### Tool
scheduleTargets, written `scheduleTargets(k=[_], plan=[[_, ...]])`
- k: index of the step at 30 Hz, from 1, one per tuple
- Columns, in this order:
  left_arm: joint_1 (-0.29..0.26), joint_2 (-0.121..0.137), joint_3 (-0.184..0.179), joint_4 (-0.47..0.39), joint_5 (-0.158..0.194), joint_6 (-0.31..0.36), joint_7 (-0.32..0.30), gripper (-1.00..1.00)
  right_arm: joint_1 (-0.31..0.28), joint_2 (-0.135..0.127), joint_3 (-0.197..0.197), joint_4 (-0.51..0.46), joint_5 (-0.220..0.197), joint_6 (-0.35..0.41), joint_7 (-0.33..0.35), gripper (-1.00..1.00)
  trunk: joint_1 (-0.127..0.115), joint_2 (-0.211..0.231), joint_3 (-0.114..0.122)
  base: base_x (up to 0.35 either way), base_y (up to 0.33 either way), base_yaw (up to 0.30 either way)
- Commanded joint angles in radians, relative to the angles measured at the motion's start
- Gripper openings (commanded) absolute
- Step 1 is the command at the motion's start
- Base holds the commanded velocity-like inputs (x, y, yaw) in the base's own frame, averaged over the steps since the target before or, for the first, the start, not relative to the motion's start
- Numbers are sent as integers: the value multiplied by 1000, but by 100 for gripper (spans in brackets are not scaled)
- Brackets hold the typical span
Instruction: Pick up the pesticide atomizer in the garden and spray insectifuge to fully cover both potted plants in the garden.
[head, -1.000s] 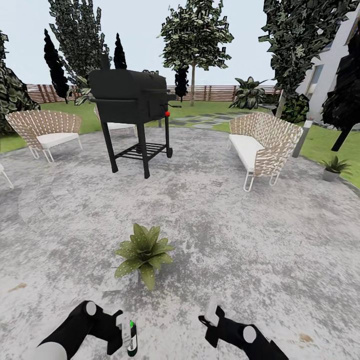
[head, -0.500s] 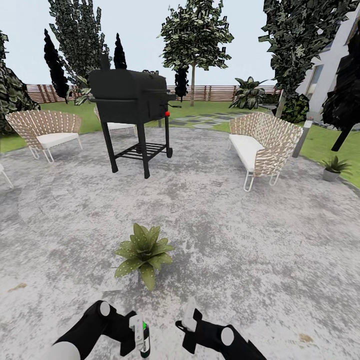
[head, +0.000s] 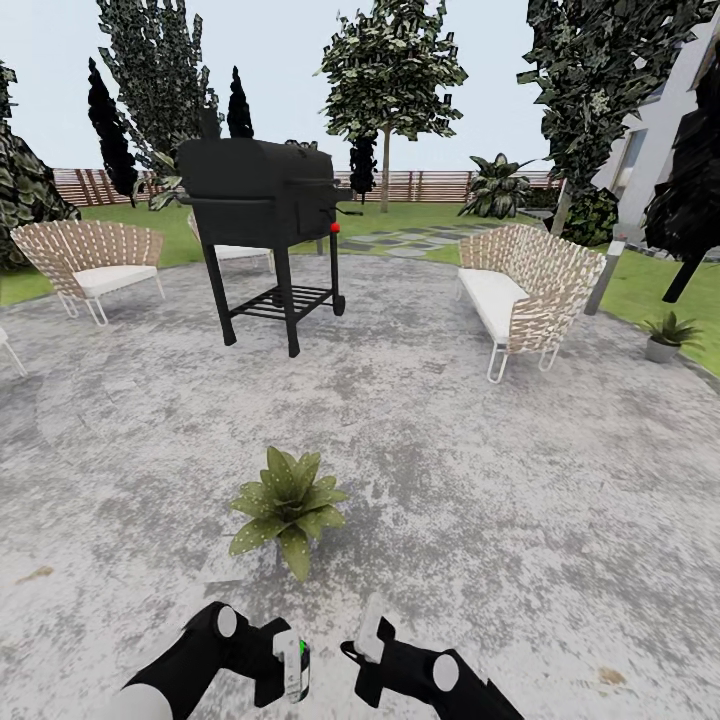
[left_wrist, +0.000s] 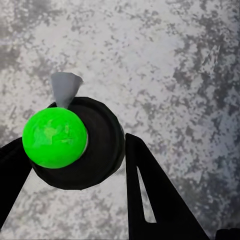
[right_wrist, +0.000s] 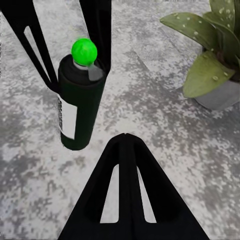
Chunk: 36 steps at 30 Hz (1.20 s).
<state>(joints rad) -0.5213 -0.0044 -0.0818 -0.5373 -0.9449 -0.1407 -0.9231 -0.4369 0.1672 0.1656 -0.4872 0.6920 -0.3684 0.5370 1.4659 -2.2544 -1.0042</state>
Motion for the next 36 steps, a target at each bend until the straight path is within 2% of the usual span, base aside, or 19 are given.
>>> scheduleTargets(k=[1, 11, 17, 36], plan=[[0, -5, 1, -1, -11, -11, 1, -100, 0, 5, -2, 0, 11, -6, 0, -100, 0, 0, -1, 0, 0, 0], [0, -28, -19, -1, -8, -17, 3, -100, -2, 7, -2, -1, 11, -6, 8, -100, 0, 0, -1, 0, 0, 0], [0, -59, -21, -2, -8, -17, 4, -100, -2, 7, -1, -1, 11, -6, 36, -100, 0, 0, -1, 0, 0, 0], [0, -82, -21, -3, 1, -34, 4, -100, -2, 7, -1, -2, 11, -6, 37, -100, 0, 0, -1, 0, 0, 0]])
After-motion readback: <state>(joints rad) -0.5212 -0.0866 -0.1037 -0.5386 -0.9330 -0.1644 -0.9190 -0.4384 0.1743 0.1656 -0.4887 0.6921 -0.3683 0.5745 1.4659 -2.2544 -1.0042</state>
